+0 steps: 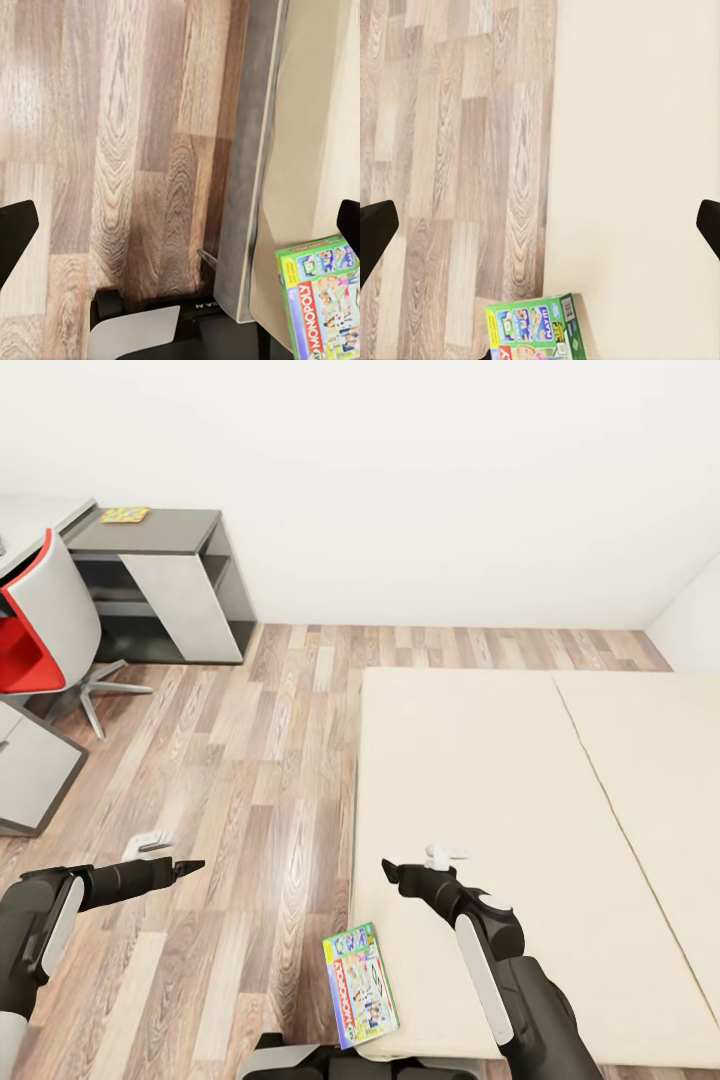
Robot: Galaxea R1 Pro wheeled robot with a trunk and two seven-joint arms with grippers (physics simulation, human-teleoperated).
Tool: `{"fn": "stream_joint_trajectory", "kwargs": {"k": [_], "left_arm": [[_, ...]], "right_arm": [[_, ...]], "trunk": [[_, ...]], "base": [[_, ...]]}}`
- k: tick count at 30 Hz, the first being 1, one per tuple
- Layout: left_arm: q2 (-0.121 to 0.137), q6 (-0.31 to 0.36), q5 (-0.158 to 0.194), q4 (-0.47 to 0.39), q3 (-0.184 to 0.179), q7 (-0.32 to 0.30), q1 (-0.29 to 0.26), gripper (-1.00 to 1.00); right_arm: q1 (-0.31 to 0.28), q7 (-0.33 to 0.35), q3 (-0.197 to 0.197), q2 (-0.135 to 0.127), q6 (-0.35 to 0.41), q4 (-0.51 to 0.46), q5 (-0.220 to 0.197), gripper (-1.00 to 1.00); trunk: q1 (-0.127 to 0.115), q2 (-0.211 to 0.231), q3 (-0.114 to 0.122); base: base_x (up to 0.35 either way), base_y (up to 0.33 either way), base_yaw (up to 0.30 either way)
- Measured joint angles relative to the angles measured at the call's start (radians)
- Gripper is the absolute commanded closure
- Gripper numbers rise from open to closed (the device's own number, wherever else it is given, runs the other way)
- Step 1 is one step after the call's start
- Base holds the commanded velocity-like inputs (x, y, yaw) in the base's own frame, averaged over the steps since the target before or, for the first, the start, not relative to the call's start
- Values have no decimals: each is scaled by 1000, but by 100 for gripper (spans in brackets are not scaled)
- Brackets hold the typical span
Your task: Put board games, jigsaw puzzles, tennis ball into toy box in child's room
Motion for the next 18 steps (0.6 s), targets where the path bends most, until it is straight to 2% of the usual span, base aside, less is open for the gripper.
{"fn": "stream_joint_trajectory", "kwargs": {"k": [18], "left_arm": [[0,0,0,0,0,0,0,-100]], "right_arm": [[0,1,0,0,-10,4,1,-100]], "trunk": [[0,0,30]], "base": [[0,0,0]]}}
